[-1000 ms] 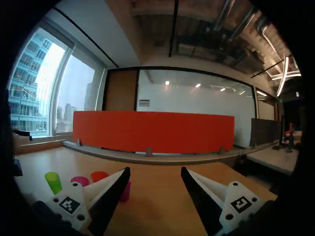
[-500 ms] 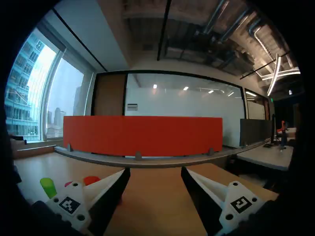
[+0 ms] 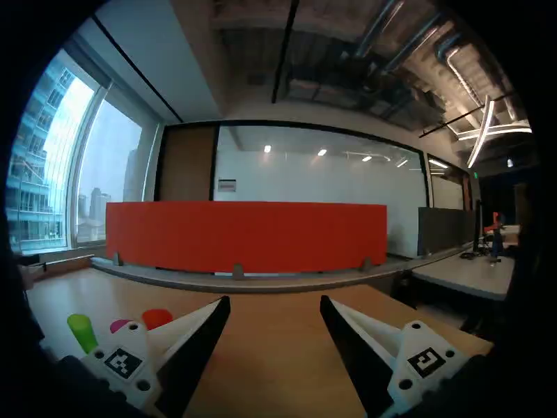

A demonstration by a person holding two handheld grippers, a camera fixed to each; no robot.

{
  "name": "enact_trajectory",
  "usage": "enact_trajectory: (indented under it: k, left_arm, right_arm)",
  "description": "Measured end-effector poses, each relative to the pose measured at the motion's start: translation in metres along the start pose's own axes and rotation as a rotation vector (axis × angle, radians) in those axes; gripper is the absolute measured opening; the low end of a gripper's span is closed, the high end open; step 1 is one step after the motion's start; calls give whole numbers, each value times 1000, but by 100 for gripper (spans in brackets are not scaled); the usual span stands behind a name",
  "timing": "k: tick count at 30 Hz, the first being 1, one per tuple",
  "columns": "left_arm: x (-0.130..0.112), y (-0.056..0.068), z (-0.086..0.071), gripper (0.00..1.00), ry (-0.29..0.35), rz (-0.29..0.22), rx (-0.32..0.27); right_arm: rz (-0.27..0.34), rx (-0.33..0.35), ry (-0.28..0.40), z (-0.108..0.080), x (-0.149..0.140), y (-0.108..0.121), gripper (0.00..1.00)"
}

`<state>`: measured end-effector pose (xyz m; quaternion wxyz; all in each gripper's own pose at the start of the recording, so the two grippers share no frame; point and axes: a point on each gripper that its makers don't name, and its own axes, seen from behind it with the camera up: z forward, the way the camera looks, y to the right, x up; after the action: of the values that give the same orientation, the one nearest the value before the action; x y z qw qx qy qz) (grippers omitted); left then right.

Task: Pour water

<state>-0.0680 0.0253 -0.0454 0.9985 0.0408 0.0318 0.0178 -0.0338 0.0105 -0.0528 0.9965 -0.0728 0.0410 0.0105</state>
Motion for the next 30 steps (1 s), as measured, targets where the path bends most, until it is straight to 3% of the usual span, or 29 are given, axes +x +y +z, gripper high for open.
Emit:
enact_trajectory:
  k: [9,30]
  left_arm:
    - [-23,-9,4,99,-8,-17,3]
    - [-47,-18,12,99,-10,-37,4]
  right_arm:
    - [5,-3,-9,-2,-1,-1,100]
    - [13,11,5,0,13,-13,100]
